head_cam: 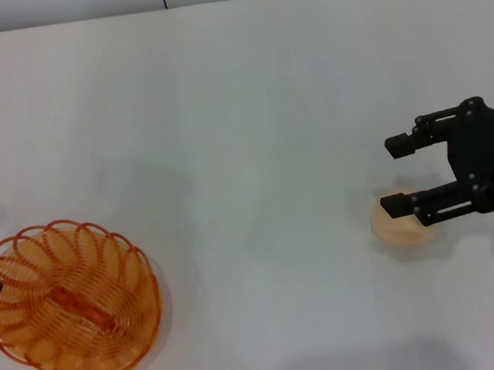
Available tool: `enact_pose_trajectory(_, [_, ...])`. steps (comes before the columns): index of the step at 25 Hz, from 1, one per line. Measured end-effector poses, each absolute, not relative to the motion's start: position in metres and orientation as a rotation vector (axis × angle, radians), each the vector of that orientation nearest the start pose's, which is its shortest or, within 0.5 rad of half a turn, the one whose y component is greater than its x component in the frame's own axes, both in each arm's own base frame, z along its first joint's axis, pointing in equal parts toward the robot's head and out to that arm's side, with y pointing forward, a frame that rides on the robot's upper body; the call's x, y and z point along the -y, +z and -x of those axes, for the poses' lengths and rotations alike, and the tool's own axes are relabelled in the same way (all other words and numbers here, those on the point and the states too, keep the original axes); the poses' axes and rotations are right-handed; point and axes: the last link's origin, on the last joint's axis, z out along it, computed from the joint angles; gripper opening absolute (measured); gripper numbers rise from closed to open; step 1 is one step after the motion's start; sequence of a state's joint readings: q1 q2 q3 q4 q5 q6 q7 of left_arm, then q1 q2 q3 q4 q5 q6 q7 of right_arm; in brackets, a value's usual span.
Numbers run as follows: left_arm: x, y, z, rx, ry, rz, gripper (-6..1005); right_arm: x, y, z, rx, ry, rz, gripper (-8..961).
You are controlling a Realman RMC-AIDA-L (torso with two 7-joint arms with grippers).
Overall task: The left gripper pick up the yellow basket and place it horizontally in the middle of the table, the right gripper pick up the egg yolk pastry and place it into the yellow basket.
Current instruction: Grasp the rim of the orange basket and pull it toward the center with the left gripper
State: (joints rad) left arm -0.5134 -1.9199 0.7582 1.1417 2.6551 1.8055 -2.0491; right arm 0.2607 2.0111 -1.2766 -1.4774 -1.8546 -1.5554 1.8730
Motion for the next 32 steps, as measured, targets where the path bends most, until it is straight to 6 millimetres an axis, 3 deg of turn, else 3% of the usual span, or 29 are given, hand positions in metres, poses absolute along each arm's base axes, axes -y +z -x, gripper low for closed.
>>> enact_pose_trajectory(11, [-0.324, 0.107, 0.313, 1.181, 0.374, 2.559, 802, -0.296, 0.041, -0.187, -0.356, 0.341, 2.9, 723])
enact_pose_trajectory(22, [-0.329, 0.095, 0.314, 1.189, 0.359, 2.568, 574, -0.296, 0.041, -0.189, -0.364, 0.341, 2.896, 723])
enact_pose_trajectory(32, [-0.331, 0.091, 0.313, 1.178, 0.358, 2.584, 561, -0.296, 0.041, -0.189, -0.365, 0.341, 2.896, 723])
